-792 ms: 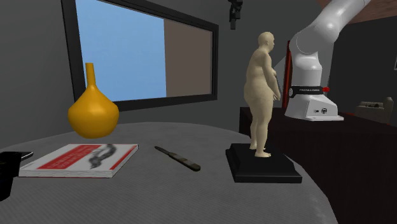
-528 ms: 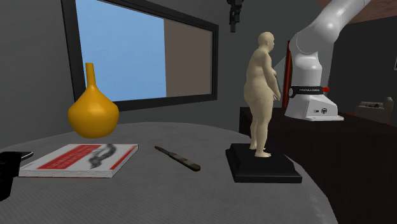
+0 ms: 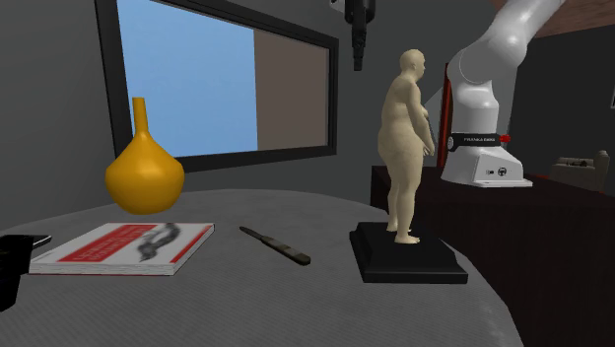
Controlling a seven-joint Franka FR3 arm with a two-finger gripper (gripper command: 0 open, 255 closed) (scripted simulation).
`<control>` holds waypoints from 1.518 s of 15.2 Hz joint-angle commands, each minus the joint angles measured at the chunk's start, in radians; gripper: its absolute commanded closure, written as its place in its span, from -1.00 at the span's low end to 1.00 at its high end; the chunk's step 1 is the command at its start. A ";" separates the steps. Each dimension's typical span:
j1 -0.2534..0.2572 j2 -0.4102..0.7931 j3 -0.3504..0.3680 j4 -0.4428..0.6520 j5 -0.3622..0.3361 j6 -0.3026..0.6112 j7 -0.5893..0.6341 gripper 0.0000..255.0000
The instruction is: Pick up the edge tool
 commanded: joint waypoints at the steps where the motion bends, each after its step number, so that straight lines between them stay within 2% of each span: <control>1: 0.007 0.038 0.048 -0.020 0.024 0.068 0.065 -1.00; 7: 0.009 0.217 0.194 -0.023 0.061 0.271 0.260 -1.00; 12: -0.018 0.416 0.312 0.024 0.018 0.435 0.453 -1.00; 15: -0.044 0.554 0.374 0.071 -0.064 0.523 0.600 -1.00; 18: -0.056 0.704 0.407 0.133 -0.202 0.592 0.778 -1.00; 20: -0.040 0.805 0.399 0.184 -0.310 0.623 0.906 -1.00; 23: 0.023 0.949 0.345 0.274 -0.450 0.649 1.075 -1.00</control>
